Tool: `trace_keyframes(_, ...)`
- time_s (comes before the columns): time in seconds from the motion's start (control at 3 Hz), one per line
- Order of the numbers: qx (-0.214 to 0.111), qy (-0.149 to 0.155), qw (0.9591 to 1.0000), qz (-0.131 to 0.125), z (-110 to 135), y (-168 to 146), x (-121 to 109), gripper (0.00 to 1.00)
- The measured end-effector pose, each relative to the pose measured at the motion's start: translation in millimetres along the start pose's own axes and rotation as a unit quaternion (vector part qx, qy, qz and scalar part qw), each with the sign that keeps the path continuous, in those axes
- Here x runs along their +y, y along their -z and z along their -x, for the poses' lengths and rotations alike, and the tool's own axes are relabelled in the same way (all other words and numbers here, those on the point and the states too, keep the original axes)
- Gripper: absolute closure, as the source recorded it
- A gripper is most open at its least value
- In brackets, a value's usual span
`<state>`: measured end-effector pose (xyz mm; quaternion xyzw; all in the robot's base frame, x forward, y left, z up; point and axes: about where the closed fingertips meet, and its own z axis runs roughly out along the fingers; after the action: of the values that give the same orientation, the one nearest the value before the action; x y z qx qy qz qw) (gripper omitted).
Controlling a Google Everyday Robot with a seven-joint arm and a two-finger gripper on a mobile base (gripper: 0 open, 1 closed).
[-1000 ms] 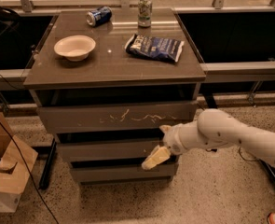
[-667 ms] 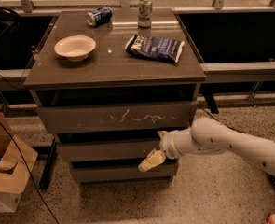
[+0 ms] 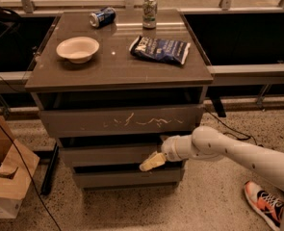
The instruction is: Open middle drawer
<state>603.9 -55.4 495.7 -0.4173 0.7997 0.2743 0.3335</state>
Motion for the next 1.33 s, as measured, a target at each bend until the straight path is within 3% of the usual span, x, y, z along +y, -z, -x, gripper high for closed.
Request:
trace_keyframes(0.33,0.0,-0.019,0.9998,0.008,-11.7,-26.4,-23.1,0.0)
trace_keyframes(0.67,0.005,-0.031,0.9994,0.017,-16.9,-39.4,-31.3,0.18)
trace_keyframes(1.0,0.011,-0.033,0.9991,0.022,-17.1,-40.5,-29.1,0.41)
trace_keyframes(1.33,0.025,-0.031,0.9989,0.025,-18.9,-40.5,-22.3,0.72)
